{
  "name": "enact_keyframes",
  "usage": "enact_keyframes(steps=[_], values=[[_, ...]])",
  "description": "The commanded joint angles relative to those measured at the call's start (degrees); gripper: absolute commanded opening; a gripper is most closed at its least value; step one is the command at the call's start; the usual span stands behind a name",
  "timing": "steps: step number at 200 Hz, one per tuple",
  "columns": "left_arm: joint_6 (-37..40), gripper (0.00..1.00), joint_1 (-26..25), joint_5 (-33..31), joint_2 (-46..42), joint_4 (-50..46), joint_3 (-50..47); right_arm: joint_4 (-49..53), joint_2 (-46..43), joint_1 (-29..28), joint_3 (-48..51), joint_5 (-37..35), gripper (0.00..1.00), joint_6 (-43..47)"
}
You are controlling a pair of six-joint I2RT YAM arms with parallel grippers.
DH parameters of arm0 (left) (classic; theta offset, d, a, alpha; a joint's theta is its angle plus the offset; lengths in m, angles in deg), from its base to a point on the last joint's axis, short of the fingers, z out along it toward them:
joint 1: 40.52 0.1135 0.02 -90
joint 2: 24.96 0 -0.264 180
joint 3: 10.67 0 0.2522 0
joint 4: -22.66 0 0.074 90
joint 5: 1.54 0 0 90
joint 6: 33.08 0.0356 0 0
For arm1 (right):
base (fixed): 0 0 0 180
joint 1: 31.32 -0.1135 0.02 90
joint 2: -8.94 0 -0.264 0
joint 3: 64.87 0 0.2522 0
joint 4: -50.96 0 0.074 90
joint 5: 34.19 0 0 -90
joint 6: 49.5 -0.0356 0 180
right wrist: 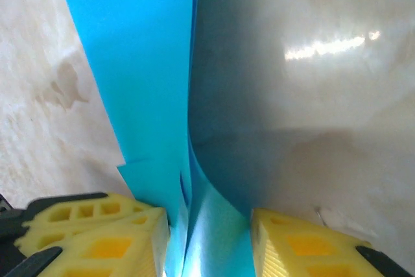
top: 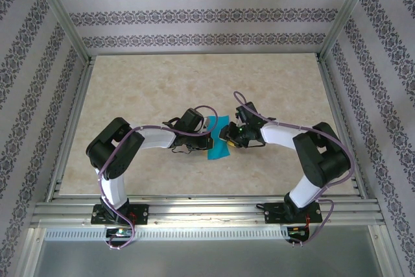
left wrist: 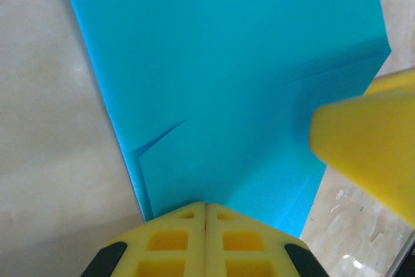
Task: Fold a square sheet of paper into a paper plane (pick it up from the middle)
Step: Turn over the paper at the center of the table.
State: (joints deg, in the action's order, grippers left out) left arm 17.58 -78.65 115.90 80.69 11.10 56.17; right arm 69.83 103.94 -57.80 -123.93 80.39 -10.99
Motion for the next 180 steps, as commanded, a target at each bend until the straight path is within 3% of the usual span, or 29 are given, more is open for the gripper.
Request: enact_keyframes(steps=[1,60,180], values=[[-0.66,0.04,0.24,-0.24,0.58,-3.64,-2.17,-2.97,1.58,1.37,-1.11,3.35,0.39,2.81],[-1.0,0.04,0.25,-0.1,0.95,-3.43,-2.04,-3.52,3.73,3.63,-2.95,8.46,0.39,7.26],[-1.35,0.04,0.25,-0.74,0.21,-3.92,-1.51,-7.15,6.16,6.62,-1.0,14.28,0.24,9.91]])
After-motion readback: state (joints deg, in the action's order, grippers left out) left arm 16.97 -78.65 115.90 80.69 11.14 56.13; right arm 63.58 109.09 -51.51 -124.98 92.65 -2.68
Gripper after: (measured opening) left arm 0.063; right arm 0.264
